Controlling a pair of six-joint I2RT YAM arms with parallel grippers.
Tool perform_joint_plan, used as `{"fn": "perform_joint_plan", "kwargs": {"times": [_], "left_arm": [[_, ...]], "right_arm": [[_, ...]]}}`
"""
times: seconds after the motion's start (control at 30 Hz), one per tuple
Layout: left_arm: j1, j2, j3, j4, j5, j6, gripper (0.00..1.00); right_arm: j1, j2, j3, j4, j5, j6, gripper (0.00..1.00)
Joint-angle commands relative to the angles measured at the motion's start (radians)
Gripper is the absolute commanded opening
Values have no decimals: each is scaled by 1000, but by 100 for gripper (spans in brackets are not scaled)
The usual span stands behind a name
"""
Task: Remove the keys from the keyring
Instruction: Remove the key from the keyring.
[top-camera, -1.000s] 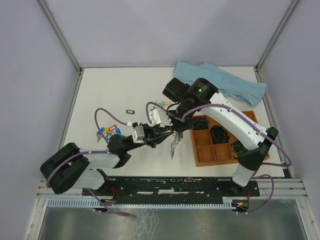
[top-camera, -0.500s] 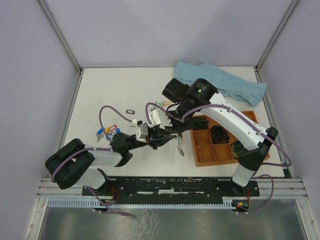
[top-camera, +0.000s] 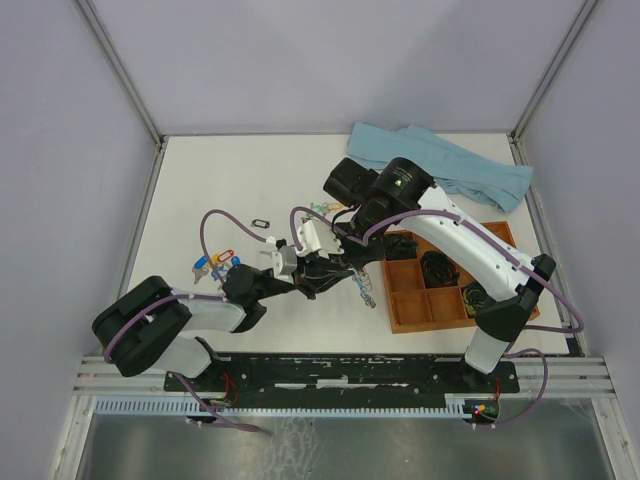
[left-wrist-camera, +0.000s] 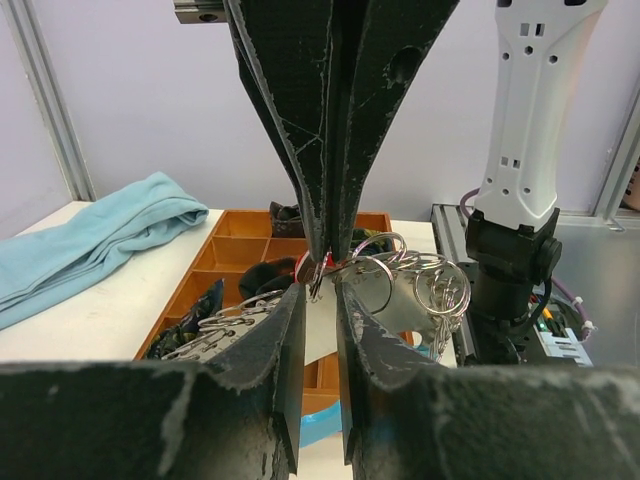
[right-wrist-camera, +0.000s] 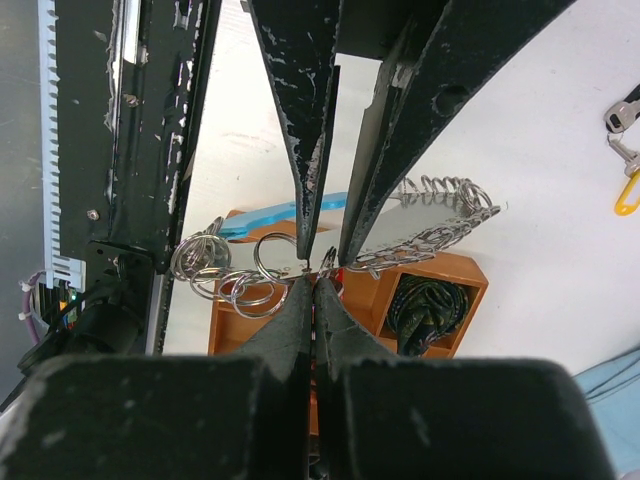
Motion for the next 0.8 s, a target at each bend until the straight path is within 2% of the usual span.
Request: {"fn": "perform_joint_plan", "kwargs": {"times": [0.0, 0.2, 0.3, 0.47, 0.5, 0.63, 0.77], "left_arm": [[3, -17, 7, 199, -3, -19, 25], [3, -31, 5, 199, -9, -29, 21], [3, -32, 6, 199, -10, -38, 4], [3, -42, -8, 200, -1, -39, 3], [3, -49, -12, 199, -4, -39, 3], [3, -90, -33, 200, -23, -35, 3], [2, -134, -58, 198, -57, -38, 3]], "right_arm": [[14, -16, 23, -81, -18, 8, 1], [16, -13, 23, -83, -16, 10, 1], [17, -13, 24, -82, -16, 10, 1], [17, -19, 29, -83, -38, 12, 1], [16, -21, 31, -85, -48, 13, 2], [-2, -28, 44, -88, -109, 16, 18], [-66, -32, 84, -114, -241, -6, 31]]}}
